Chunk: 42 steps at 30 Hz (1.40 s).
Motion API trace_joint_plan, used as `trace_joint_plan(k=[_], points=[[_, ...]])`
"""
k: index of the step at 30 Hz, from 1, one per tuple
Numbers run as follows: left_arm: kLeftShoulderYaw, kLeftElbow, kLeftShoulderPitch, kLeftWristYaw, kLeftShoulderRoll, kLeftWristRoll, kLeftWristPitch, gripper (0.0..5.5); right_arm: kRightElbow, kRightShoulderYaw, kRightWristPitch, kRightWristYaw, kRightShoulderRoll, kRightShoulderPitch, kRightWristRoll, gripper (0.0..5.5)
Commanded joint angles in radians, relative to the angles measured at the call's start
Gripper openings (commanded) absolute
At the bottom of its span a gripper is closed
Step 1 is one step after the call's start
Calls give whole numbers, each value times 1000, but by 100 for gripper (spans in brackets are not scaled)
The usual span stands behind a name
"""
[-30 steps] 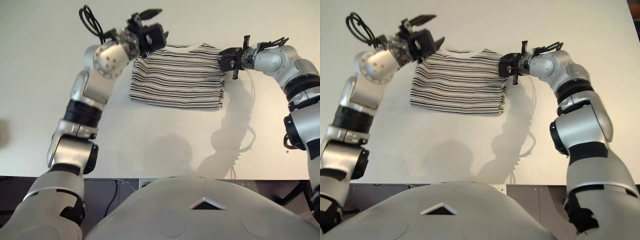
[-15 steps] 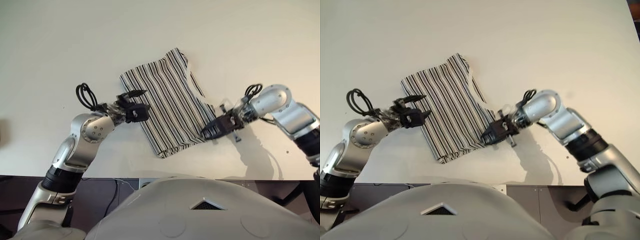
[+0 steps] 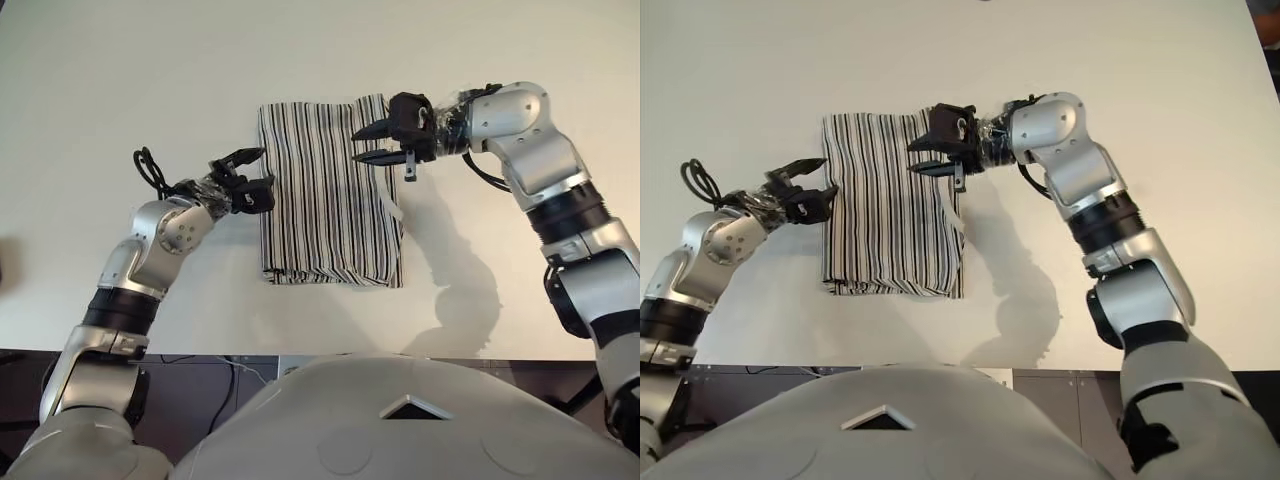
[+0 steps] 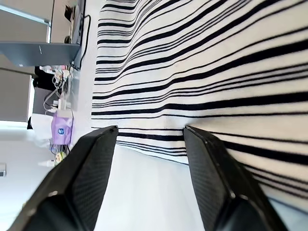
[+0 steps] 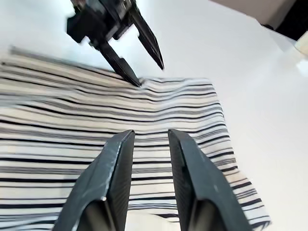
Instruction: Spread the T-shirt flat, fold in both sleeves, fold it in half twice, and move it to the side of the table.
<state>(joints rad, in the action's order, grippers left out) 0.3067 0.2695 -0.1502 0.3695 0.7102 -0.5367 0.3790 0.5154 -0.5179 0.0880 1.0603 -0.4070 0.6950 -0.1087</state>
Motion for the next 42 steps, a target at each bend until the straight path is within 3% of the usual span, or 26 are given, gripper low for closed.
trace_joint_plan(k=[1,5,7,11,14,16,19,22,29,38,42], points=[[84,216,-160,-23,-65,-52,129,252,375,-18,178,-79,60,91,153,127],[50,211,-160,17,-95,46,129,252,547,9,299,-123,64,115,227,127],[7,152,-106,44,-66,109,112,252,506,69,347,-80,37,94,180,127],[-136,-114,56,101,36,231,49,252,114,195,337,5,-85,-101,34,127],[-199,-302,249,179,160,293,119,252,-271,274,256,12,-202,-309,-53,127],[-218,-316,359,191,236,269,227,252,-480,321,215,13,-288,-475,-85,127],[-235,-259,459,157,295,195,355,314,-693,381,158,4,-376,-688,-113,127],[-226,-214,496,85,290,71,449,366,-812,416,94,-21,-409,-803,-125,127],[-123,-132,425,-58,204,-141,523,366,-836,398,61,-35,-392,-808,-99,127],[-15,-56,353,-45,193,-133,536,366,-811,366,100,-26,-382,-804,-67,127],[2,0,320,-36,183,-91,518,304,-823,351,126,-29,-382,-822,-43,127]])
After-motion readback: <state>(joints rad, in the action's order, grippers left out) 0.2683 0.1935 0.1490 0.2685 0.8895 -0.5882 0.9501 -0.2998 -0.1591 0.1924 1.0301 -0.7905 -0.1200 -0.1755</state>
